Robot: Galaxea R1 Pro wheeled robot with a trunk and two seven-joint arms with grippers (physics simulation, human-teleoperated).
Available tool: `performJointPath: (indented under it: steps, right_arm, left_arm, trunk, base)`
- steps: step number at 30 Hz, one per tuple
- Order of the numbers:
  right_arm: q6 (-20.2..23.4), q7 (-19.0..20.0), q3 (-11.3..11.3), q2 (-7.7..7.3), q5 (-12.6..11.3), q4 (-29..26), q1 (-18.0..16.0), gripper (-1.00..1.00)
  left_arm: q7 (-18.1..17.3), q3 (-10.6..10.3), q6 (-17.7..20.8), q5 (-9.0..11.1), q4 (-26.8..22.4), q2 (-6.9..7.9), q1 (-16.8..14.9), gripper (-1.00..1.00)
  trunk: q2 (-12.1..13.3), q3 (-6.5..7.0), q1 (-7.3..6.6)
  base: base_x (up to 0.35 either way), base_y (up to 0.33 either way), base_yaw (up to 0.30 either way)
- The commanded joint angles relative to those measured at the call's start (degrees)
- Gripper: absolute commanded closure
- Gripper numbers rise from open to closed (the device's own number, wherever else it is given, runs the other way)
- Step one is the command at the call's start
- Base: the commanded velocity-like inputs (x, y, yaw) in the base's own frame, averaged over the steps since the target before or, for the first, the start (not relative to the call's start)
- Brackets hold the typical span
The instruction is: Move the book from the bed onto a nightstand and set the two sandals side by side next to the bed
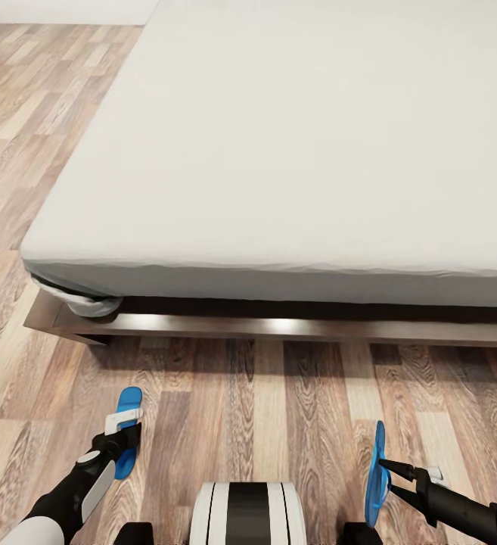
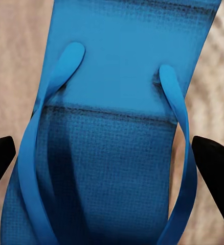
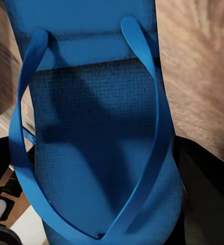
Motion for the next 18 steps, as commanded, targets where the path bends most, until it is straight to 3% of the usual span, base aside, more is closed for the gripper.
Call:
performJointPath:
  steps: [1, 18]
  right_arm:
    - [0.3, 0.0, 0.3, -0.06, -0.4, 0.0, 0.0, 1.0]
    - [0.3, 0.0, 0.3, -0.07, -0.4, 0.0, 0.0, 1.0]
  left_arm:
    - [0.3, -0.3, 0.2, 0.4, -0.1, 0.05, 0.0, 1.0]
    - [0.4, -0.3, 0.3, 0.4, -0.1, 0.05, 0.0, 1.0]
  trunk:
    - [0.0, -0.03, -0.01]
    - [-0.1, -0.7, 0.07]
  base:
    - [0.0, 0.0, 0.0]
    - [0.0, 0.0, 0.0]
